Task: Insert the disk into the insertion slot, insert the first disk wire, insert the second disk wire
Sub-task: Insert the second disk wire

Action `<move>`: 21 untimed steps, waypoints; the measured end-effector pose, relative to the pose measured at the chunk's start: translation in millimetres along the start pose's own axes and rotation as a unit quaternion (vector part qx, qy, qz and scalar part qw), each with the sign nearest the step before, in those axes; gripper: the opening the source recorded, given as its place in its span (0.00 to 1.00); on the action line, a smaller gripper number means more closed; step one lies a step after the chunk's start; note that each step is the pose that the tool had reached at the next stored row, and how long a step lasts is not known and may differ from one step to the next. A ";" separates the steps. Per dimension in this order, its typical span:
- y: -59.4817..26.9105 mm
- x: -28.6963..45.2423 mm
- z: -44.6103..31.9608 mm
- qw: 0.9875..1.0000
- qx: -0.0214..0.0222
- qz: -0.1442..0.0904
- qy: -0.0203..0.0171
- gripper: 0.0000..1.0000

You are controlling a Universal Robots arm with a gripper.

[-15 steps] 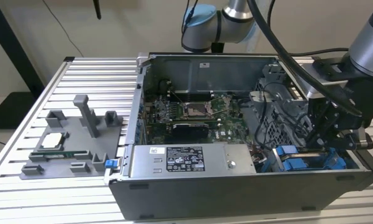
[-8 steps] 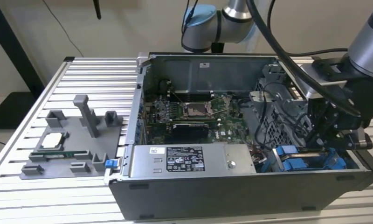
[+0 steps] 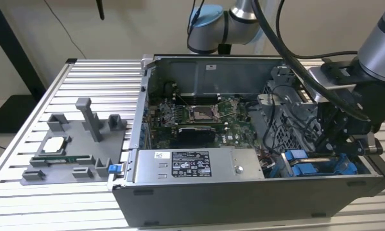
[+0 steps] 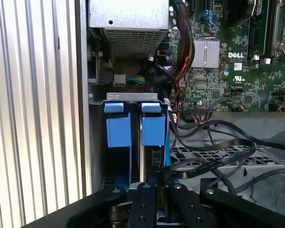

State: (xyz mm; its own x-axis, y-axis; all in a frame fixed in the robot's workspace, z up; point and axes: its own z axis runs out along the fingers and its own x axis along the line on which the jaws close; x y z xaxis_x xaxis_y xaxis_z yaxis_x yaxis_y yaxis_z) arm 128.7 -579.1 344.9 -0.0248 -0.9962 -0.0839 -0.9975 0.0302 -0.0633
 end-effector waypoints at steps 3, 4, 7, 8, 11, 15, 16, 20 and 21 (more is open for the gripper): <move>0.1 -0.1 1.0 1.000 0.000 0.002 0.000 0.00; 0.1 -0.2 1.3 1.000 0.000 0.003 0.000 0.00; 0.1 -0.7 1.8 1.000 0.000 0.005 0.000 0.00; 0.1 -1.0 1.8 1.000 0.000 0.005 0.000 0.00; 0.2 -1.9 2.2 1.000 0.000 0.005 0.000 0.00; 0.2 -2.2 2.9 1.000 0.000 0.006 0.000 0.00; 0.3 -2.2 3.2 1.000 0.000 0.006 0.000 0.00; -0.6 -2.1 4.8 1.000 0.000 0.006 0.000 0.00; -1.2 -2.1 5.7 1.000 0.000 0.006 0.000 0.00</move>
State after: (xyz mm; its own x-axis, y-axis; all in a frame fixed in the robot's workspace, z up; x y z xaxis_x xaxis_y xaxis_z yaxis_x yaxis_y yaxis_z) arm 130.2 -576.6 339.5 -0.0364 -0.9957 -0.0855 -0.9971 0.0419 -0.0633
